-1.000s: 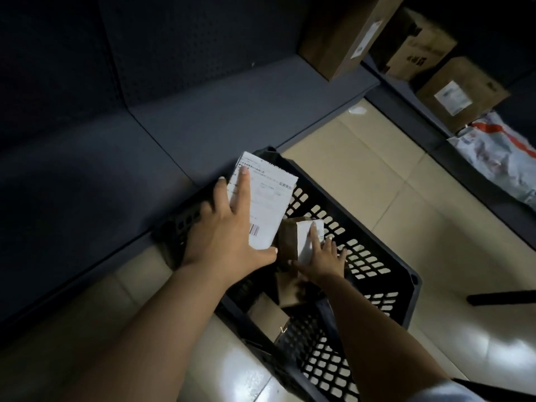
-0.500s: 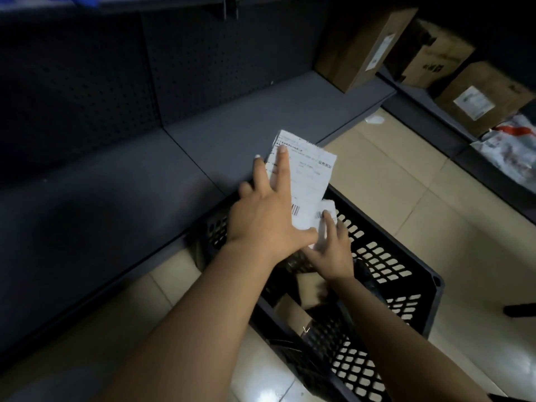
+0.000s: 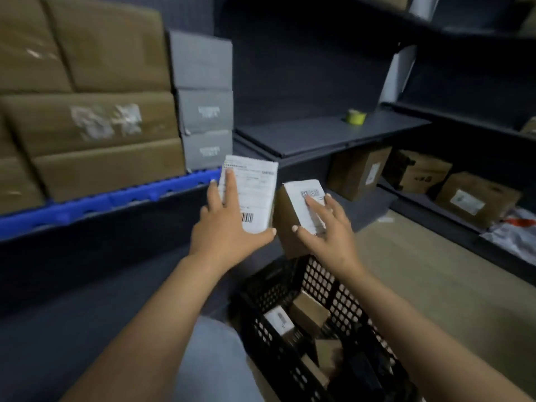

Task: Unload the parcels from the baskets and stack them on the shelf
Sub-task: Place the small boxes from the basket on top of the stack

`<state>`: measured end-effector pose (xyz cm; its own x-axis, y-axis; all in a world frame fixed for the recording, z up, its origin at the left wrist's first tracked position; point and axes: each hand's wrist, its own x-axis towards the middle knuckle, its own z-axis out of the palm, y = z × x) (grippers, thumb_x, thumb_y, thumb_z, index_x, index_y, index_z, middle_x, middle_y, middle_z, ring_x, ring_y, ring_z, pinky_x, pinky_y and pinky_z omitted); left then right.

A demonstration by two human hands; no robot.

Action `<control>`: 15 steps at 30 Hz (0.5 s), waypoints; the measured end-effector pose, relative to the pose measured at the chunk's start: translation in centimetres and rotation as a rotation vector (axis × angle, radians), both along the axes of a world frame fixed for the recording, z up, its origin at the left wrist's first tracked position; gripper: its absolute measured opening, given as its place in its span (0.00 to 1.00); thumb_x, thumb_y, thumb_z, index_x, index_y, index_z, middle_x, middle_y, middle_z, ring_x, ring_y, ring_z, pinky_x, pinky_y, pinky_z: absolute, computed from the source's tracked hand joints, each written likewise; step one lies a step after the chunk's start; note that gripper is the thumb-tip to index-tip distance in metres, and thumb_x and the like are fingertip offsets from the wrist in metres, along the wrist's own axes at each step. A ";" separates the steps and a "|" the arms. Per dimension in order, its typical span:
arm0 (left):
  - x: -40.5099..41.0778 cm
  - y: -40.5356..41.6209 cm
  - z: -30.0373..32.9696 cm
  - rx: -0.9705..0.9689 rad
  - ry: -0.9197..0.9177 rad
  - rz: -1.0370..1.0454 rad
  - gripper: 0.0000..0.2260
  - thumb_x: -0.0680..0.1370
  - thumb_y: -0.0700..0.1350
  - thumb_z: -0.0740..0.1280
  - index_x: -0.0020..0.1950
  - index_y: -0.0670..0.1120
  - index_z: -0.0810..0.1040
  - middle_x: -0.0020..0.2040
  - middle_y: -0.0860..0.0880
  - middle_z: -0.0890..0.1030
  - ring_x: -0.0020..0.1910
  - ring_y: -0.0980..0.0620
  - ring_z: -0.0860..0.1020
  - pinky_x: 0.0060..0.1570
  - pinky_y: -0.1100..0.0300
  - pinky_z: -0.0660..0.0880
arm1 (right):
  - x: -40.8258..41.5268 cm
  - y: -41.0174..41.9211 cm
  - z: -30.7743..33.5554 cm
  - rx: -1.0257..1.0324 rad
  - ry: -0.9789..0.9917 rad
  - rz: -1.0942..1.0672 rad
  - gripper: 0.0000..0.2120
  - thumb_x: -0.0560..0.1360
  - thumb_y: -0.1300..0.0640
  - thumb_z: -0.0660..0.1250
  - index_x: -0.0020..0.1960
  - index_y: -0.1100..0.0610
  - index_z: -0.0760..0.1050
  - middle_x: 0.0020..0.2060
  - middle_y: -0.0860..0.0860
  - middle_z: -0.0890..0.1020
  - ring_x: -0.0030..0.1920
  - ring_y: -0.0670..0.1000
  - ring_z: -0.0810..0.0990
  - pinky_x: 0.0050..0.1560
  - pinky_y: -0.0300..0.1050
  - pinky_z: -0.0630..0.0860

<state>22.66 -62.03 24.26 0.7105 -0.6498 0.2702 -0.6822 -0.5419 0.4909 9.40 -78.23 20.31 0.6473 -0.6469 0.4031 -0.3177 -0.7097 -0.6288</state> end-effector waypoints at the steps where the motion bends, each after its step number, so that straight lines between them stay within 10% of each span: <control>1: 0.3 1.7 1.6 -0.013 -0.033 0.026 0.57 0.65 0.69 0.70 0.74 0.56 0.29 0.77 0.48 0.42 0.71 0.38 0.60 0.63 0.44 0.67 | 0.7 1.1 2.0 -0.003 -0.053 0.042 0.31 0.69 0.36 0.67 0.71 0.40 0.67 0.76 0.49 0.59 0.74 0.53 0.58 0.70 0.58 0.65; 15: 4.9 25.6 18.3 -0.120 -0.286 0.544 0.54 0.66 0.72 0.66 0.75 0.56 0.30 0.78 0.52 0.39 0.73 0.43 0.62 0.62 0.48 0.70 | 12.6 19.7 20.1 -0.107 -0.435 0.545 0.29 0.72 0.40 0.68 0.71 0.41 0.67 0.73 0.40 0.62 0.72 0.45 0.59 0.70 0.45 0.61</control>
